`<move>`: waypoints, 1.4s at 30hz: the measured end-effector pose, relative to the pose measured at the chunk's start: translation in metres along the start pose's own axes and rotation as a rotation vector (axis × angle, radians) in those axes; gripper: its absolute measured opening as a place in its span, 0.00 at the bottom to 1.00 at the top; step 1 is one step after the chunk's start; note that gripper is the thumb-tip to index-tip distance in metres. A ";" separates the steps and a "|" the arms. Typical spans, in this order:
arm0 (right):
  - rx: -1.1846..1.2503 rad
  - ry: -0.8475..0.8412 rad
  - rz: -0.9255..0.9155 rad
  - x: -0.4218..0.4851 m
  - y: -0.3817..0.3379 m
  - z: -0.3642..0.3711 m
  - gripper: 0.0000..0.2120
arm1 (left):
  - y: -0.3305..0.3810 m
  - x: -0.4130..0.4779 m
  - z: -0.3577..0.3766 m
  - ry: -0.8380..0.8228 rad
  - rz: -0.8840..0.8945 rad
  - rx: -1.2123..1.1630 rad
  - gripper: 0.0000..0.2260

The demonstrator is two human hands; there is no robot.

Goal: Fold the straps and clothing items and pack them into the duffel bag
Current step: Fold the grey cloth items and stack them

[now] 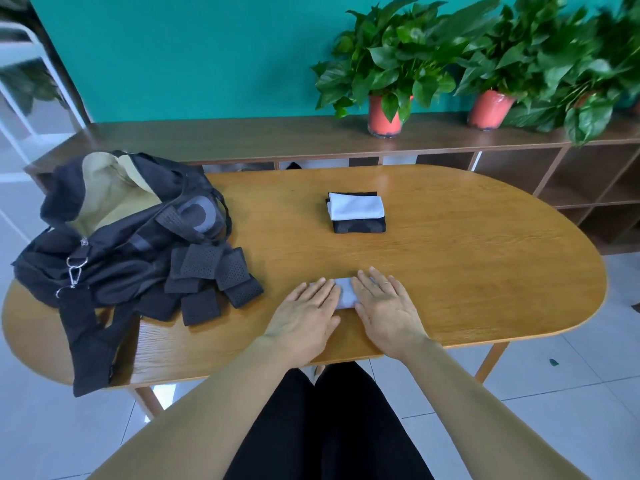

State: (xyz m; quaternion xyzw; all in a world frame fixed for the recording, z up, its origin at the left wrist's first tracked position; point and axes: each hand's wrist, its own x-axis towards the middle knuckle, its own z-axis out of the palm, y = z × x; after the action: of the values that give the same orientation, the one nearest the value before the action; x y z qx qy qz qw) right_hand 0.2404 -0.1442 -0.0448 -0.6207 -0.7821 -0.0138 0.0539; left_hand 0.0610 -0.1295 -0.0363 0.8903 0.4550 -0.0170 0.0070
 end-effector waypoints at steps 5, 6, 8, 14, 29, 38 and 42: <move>-0.072 0.070 0.085 0.031 0.020 0.007 0.20 | -0.004 0.042 0.000 -0.065 -0.012 0.023 0.27; -0.083 0.095 0.106 0.038 0.025 0.009 0.18 | -0.005 0.051 -0.001 -0.073 -0.013 0.033 0.27; -0.087 0.140 0.138 0.051 0.035 0.012 0.17 | -0.008 0.071 -0.002 -0.083 -0.017 0.047 0.27; -0.081 0.209 0.128 0.090 0.060 0.010 0.15 | -0.019 0.119 -0.001 -0.061 -0.033 0.054 0.27; 0.073 0.330 0.101 0.128 0.066 0.003 0.25 | -0.042 0.168 -0.002 0.208 -0.356 -0.568 0.28; -0.047 -0.031 0.103 0.168 0.073 0.010 0.32 | -0.058 0.195 0.004 0.199 -0.363 -0.771 0.25; -0.051 -0.079 0.095 0.175 0.078 0.013 0.31 | -0.063 0.206 0.012 0.096 -0.361 -0.500 0.25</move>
State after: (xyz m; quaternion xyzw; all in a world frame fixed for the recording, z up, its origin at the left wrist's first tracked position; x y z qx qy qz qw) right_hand 0.2762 0.0439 -0.0433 -0.6582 -0.7527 -0.0067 0.0077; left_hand 0.1298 0.0740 -0.0558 0.7655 0.5957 0.1365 0.2013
